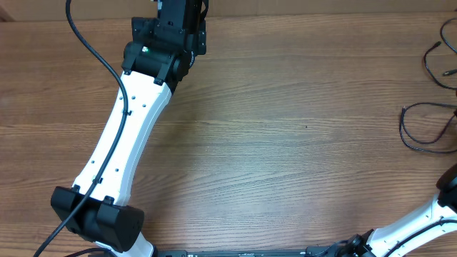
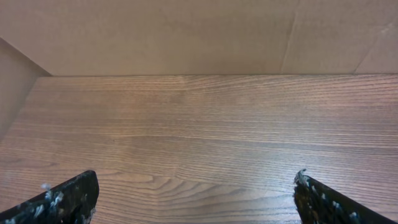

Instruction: Untangle cables

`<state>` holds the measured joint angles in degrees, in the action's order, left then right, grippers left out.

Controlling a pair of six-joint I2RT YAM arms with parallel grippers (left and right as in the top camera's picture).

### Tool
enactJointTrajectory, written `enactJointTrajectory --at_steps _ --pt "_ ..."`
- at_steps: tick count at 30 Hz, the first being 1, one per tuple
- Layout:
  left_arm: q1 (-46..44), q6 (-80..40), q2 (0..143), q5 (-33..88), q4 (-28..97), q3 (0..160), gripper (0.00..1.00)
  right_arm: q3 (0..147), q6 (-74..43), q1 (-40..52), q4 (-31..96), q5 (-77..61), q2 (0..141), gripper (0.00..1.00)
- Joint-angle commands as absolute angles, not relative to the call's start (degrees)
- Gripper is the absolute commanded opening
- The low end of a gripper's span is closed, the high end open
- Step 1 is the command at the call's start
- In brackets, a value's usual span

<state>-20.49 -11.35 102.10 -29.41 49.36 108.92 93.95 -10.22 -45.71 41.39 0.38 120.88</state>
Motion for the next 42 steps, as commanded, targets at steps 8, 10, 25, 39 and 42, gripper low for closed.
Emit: enactJointTrajectory --at_steps 8,10,25,39,42 --pt "-20.23 -10.28 100.60 -30.44 49.52 109.71 1.00 94.15 -10.13 -44.86 42.46 -1.80 123.90 0.04" --pt "-20.23 -10.28 100.60 -30.44 49.52 109.71 1.00 94.98 -9.56 -44.60 43.81 -4.21 122.96 0.04" --pt "-20.16 -10.28 100.62 -30.44 50.61 109.25 1.00 117.32 -8.43 -41.56 59.46 -8.05 95.18 0.04" --pt "-20.14 -10.26 100.88 -30.46 51.96 108.90 1.00 118.69 -4.32 -45.80 50.39 -3.31 95.15 0.04" --pt "-20.12 -10.26 100.88 -30.46 52.62 108.90 1.00 124.97 -0.69 -46.15 49.52 -3.97 94.94 0.04"
